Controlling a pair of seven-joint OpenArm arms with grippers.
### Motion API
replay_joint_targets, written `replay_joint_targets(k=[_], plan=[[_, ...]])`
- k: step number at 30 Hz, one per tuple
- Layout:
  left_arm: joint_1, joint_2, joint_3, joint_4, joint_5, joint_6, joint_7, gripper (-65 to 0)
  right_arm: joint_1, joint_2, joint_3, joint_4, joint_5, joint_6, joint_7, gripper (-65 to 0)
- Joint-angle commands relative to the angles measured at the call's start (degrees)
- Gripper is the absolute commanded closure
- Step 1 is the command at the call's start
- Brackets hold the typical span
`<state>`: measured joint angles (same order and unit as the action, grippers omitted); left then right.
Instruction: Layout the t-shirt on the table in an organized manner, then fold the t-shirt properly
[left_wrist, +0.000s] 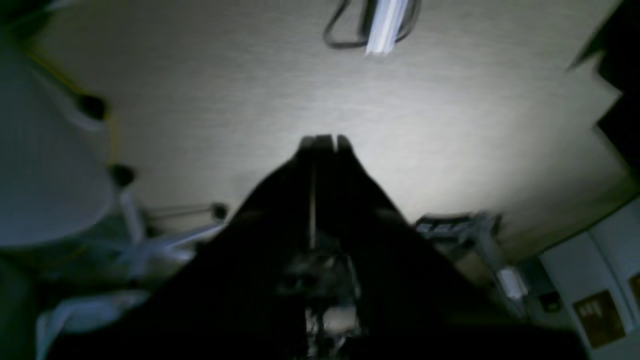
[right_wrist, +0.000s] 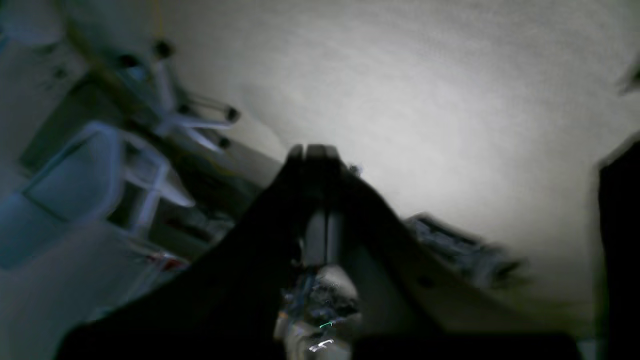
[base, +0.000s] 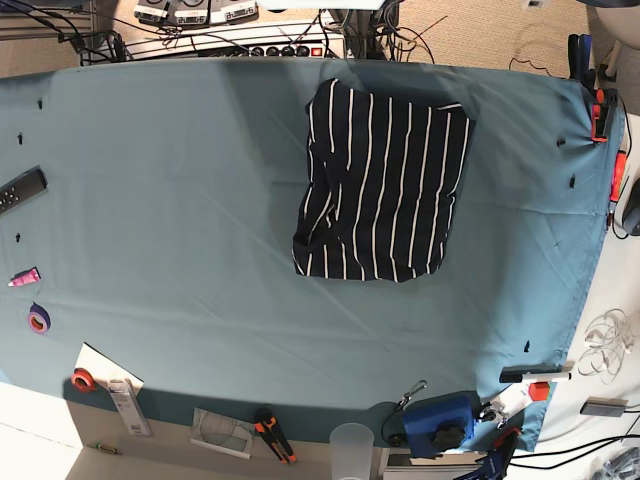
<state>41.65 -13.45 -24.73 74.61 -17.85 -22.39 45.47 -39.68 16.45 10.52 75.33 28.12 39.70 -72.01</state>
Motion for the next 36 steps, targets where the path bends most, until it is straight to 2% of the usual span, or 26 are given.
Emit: replay_joint_targets(k=[1,3,6,10,15,17,19,23,24,26,36], plan=[[-0.44,-0.46,-0.20,-2.43,-0.22,-1.07,-2.19,0.0,0.90,1.07,-1.55,-2.19,-1.14,0.30,1.16,0.0],[-3.54,-0.02,-0.20,-8.68,0.09,-2.62,-8.66,0.0,4.17,1.99,-5.49,-8.07,-4.74,0.30,4.68,0.0],[-8.63,1.09,-0.17,-17.92,5.31,-4.96,-16.83,0.0,9.01,2.45,-11.78,-16.48,-10.73,0.30,11.08,0.0],[-15.32,2.86,-0.17,-29.86,10.80,-4.17,-23.32,0.0,14.93,2.45,-20.52,-25.79,-20.39,0.30,20.24,0.0],[-20.74,4.46,-0.17,-43.25,16.72,-2.01,-35.01,0.0,20.31,2.45,-30.60,-34.12,-31.04,0.30,33.94,0.0],[-21.92,5.03,-0.17,-46.80,18.86,-0.09,-38.29,0.0,21.79,2.45,-34.14,-36.83,-35.87,-3.67,42.51,0.0],[-22.80,5.46,-0.17,-48.59,19.82,2.16,-40.48,0.0,22.97,2.43,-37.27,-39.60,-40.50,-10.40,51.93,0.0],[-23.47,5.33,-0.20,-48.28,19.78,3.56,-40.63,0.0,25.14,2.32,-42.12,-44.78,-42.38,-23.69,64.08,0.0],[-23.61,5.31,-0.20,-47.89,19.80,3.56,-40.63,0.0,25.81,2.25,-43.01,-45.94,-42.36,-26.29,65.66,0.0],[-23.74,5.35,-0.20,-46.64,19.78,3.50,-40.59,0.0,27.41,2.12,-44.41,-47.39,-42.32,-29.18,66.55,0.0],[-23.69,5.35,-0.20,-43.56,19.15,3.30,-40.41,0.0,30.32,2.14,-45.03,-47.58,-42.29,-29.20,66.12,0.0]])
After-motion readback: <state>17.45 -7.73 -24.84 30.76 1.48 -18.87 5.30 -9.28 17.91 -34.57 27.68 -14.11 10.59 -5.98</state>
